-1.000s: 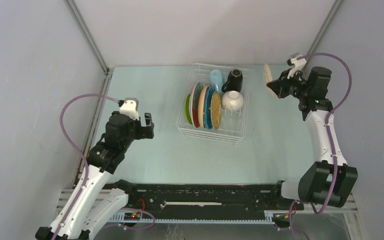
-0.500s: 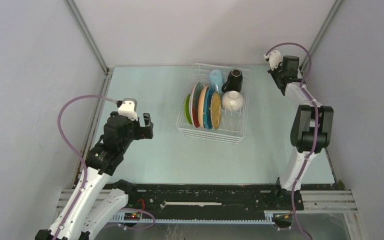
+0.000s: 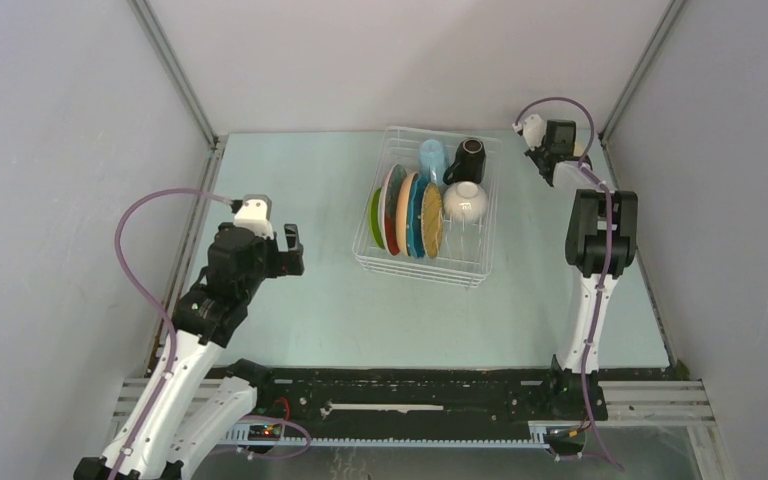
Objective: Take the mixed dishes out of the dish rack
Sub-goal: Place the plate at the corner of the board.
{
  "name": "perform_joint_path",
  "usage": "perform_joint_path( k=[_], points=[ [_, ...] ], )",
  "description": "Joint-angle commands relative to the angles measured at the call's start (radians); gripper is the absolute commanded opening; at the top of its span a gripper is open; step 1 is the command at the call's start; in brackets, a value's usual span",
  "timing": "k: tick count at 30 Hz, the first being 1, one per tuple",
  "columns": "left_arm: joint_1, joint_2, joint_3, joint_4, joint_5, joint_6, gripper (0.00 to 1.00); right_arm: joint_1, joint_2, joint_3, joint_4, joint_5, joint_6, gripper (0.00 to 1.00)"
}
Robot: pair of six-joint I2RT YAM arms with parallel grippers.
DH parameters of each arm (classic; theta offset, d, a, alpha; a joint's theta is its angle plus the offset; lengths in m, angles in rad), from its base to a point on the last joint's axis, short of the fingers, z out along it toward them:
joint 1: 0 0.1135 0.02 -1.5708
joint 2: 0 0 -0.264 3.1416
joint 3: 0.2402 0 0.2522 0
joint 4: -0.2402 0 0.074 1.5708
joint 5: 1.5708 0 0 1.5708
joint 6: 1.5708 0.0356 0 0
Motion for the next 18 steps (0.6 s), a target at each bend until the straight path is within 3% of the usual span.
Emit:
perform_joint_path(
  k=[1,7,10,13,18],
  points=[
    [0.019,0.009,-0.010,0.033,0.002,0.004,1.00,0.019,0.027,0.054,0.037,0.038,-0.032,0.08],
    [0.022,0.000,-0.012,0.033,-0.002,0.004,1.00,0.026,0.055,0.048,-0.001,0.034,-0.010,0.17],
    [0.022,-0.007,-0.013,0.033,0.000,0.004,1.00,0.029,0.051,0.041,-0.032,0.033,-0.002,0.27],
    [0.021,-0.018,-0.013,0.032,0.005,0.001,1.00,0.032,0.020,0.024,-0.053,0.032,0.014,0.38],
    [0.022,-0.066,-0.013,0.036,0.019,-0.005,1.00,0.024,-0.094,-0.018,-0.116,0.003,0.078,0.45]
  ],
)
